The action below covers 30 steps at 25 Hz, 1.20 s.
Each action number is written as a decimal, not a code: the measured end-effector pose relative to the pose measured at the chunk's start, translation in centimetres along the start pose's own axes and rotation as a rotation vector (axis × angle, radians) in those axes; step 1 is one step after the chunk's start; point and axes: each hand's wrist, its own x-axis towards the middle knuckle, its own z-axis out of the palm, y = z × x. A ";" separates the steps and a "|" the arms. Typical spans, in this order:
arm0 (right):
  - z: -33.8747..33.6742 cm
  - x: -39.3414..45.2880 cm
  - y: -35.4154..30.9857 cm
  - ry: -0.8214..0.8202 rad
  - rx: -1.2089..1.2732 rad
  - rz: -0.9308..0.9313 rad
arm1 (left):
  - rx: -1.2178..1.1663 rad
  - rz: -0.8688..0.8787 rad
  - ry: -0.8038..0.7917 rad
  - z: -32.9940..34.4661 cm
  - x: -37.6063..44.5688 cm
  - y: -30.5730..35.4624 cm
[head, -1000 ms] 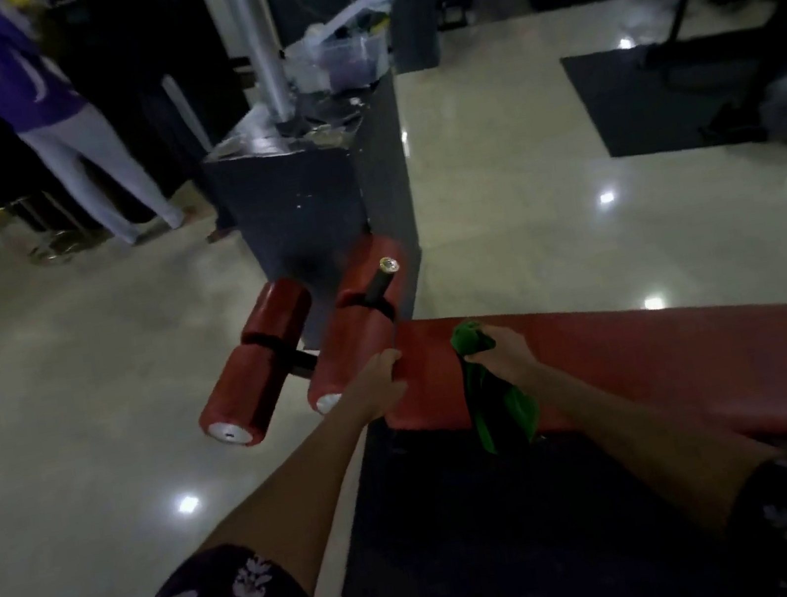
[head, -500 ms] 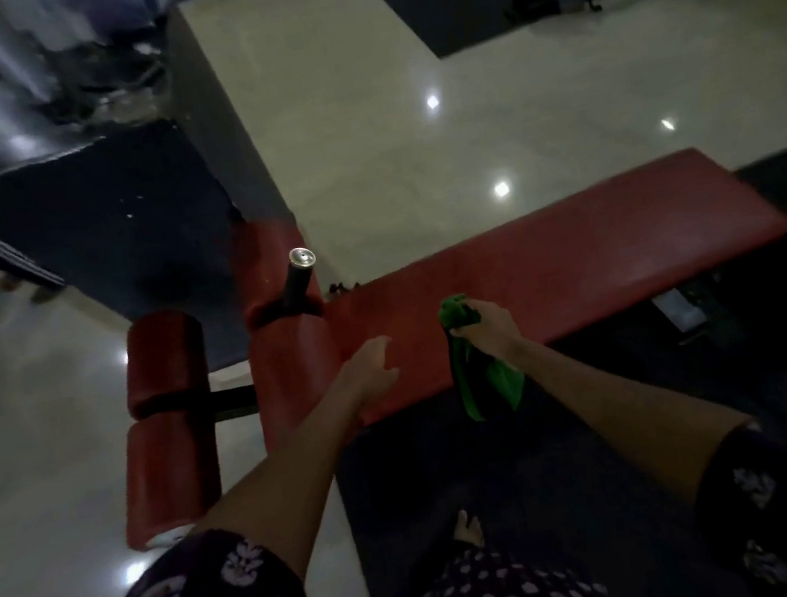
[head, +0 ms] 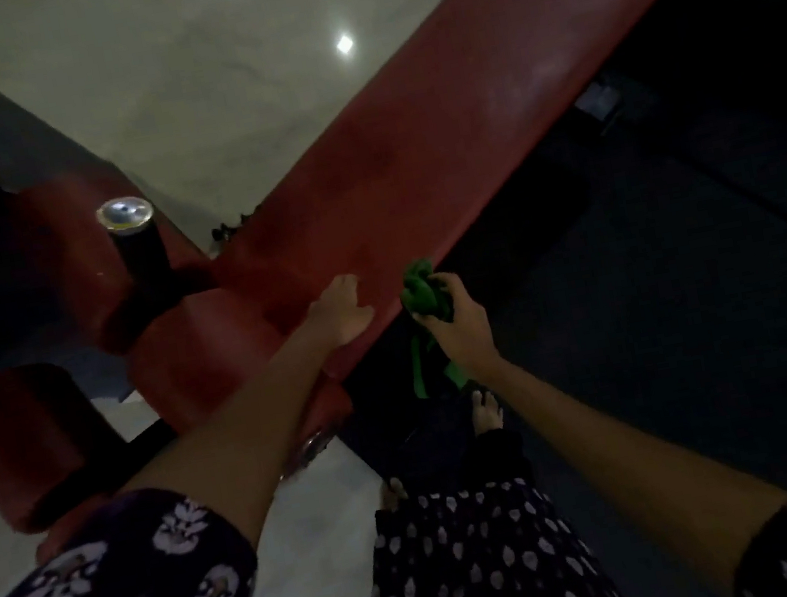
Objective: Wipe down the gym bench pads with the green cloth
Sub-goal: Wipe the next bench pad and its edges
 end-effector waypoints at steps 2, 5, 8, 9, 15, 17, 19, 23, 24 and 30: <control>3.0 -0.1 2.7 0.097 0.137 0.056 | 0.068 0.030 -0.012 1.1 3.2 -1.5; 8.9 -1.1 7.3 0.237 0.284 0.118 | -0.012 -0.005 0.041 3.1 7.5 -2.2; 15.4 -2.0 10.7 0.301 0.444 0.167 | 0.043 0.072 0.129 4.2 11.0 -0.9; 17.4 -2.1 11.5 0.331 0.492 0.178 | 0.126 0.157 0.165 4.4 12.2 -0.4; 24.7 -1.1 12.2 0.519 0.662 0.184 | 0.425 0.441 0.403 8.1 17.0 -1.5; 25.1 0.4 11.9 0.558 0.666 0.150 | 0.454 0.458 0.483 8.8 17.5 -2.1; 23.7 3.3 12.1 0.640 0.657 0.135 | 0.439 0.463 0.516 8.9 17.8 -2.3; 21.1 7.1 12.9 0.771 0.466 0.085 | 0.377 0.480 0.539 9.3 18.4 -2.5; 21.7 6.3 12.6 0.746 0.441 0.107 | 0.364 0.489 0.538 9.3 18.4 -2.5; 23.5 5.1 12.4 0.685 0.635 0.089 | 0.314 0.513 0.556 9.3 18.7 -2.7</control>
